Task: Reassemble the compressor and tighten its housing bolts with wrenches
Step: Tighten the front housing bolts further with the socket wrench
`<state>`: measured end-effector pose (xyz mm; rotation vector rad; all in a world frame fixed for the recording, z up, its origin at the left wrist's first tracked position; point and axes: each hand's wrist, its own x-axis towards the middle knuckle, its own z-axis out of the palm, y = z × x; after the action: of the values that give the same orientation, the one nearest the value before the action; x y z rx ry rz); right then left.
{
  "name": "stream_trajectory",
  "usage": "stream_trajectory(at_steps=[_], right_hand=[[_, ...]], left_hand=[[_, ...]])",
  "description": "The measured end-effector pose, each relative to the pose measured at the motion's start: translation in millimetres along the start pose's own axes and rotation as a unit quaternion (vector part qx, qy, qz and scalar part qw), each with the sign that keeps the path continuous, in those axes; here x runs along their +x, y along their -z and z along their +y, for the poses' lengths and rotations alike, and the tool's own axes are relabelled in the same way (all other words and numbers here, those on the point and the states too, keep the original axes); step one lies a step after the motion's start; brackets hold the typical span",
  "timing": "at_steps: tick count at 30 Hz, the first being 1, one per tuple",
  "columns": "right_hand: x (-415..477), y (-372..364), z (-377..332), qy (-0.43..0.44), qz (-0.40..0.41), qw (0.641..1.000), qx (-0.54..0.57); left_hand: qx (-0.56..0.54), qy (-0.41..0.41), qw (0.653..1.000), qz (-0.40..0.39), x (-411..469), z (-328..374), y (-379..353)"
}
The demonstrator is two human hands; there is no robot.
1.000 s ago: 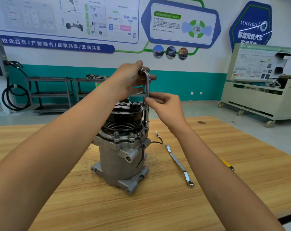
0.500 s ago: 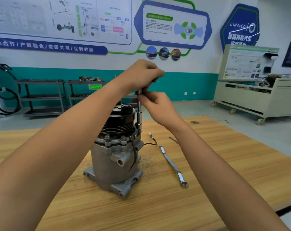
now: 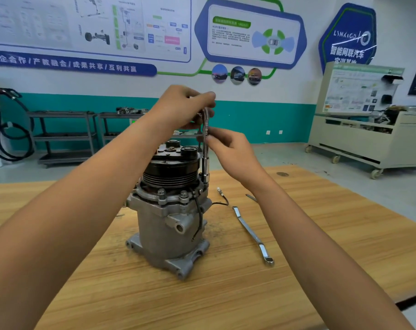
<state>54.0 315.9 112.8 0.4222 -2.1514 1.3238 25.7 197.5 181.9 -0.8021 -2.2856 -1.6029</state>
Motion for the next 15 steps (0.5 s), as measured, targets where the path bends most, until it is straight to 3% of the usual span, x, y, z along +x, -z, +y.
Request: stream_trajectory(at_steps=[2,4,5,7,9,10,12,15], right_hand=[[0,1,2,-0.002,-0.022,1.000,0.009],[1,4,3,-0.009,-0.026,1.000,0.015],[2,6,4,-0.010,-0.023,0.999,0.022],[4,8,5,-0.013,-0.006,1.000,0.018],[6,7,6,-0.018,0.014,1.000,0.009],[6,5,6,-0.019,0.019,1.000,0.007],[6,3,7,-0.019,0.022,1.000,0.003],[5,2,8,-0.016,0.022,1.000,0.007]], left_hand=[[-0.169,0.083,0.980,-0.057,1,-7,1],[-0.213,0.097,0.971,-0.053,4,-10,-3],[-0.177,0.087,0.980,-0.023,6,-10,-6],[0.026,0.030,0.998,0.055,9,-10,-8],[0.291,-0.044,0.948,0.118,10,-11,-6],[0.365,-0.066,0.919,0.132,10,-10,-4],[0.409,-0.087,0.900,0.125,10,-5,-1],[0.352,-0.079,0.929,0.079,14,1,2]])
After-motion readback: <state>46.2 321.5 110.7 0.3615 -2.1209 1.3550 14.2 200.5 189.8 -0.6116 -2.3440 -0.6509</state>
